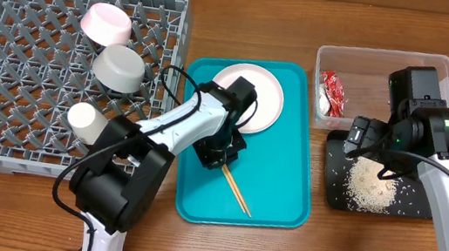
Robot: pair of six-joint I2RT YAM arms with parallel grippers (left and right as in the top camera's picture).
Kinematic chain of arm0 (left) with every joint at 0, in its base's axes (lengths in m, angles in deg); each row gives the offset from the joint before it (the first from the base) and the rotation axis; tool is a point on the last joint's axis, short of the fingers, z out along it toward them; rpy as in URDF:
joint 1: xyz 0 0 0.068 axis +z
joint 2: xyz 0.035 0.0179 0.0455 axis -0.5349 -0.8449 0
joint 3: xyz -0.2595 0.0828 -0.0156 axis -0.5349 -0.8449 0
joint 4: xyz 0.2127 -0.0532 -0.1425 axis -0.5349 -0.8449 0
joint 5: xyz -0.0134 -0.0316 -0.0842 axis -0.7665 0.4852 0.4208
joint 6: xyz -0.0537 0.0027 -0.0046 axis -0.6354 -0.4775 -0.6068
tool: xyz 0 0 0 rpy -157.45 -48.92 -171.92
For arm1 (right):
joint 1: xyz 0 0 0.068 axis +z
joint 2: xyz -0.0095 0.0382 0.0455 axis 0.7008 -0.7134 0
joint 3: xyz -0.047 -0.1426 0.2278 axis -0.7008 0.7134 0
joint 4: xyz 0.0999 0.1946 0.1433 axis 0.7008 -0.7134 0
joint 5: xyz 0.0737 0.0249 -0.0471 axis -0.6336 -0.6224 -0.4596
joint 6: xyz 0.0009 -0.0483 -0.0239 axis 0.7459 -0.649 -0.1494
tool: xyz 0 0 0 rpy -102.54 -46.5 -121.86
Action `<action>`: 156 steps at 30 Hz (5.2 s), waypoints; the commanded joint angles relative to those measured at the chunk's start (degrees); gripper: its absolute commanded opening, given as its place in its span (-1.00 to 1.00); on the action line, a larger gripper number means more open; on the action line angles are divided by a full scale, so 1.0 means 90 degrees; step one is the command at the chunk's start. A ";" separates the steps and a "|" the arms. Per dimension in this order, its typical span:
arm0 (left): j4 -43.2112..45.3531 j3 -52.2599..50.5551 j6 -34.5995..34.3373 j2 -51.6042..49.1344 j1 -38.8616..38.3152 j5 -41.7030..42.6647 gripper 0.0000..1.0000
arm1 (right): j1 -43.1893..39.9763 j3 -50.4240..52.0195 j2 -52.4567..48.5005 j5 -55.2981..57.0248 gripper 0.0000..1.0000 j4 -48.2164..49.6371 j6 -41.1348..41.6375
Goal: Sort waste into correct bins and load items into the dishwasher
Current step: 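Move the left gripper to the wooden chopsticks on the tray and grasp them, then carry the chopsticks to the rack and stand them upright, then release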
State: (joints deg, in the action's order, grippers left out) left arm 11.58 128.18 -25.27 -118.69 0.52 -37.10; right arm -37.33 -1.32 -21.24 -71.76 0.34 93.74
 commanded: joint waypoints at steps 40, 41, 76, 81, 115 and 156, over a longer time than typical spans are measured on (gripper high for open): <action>-0.0840 0.1311 0.2868 0.2091 0.0051 -0.2805 -0.92 | -0.0019 -0.0114 0.0044 0.0097 1.00 0.0012 0.0024; -0.0896 0.1389 0.2934 0.2147 0.0053 -0.2863 -0.92 | -0.0019 -0.0114 0.0044 0.0097 1.00 0.0015 0.0024; -0.1195 0.2001 0.5566 0.1940 0.2047 -0.2953 -0.92 | -0.0019 -0.0114 0.0044 0.0095 1.00 0.0029 0.0022; -0.1175 0.2001 0.5559 0.1506 0.2050 -0.2953 -0.92 | -0.0019 -0.0114 0.0044 0.0095 1.00 0.0000 0.0022; -0.1061 0.1996 0.5753 0.0656 0.2283 -0.2543 -0.91 | -0.0019 -0.0114 0.0044 0.0095 1.00 -0.0015 0.0024; -0.1190 0.1953 0.6108 0.0656 0.2283 -0.2103 -0.36 | -0.0017 -0.0114 0.0044 0.0095 1.00 -0.0017 0.0022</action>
State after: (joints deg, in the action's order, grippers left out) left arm 1.33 144.92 29.25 -112.33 20.83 -56.75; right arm -37.33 -1.32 -21.24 -71.71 -0.01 93.74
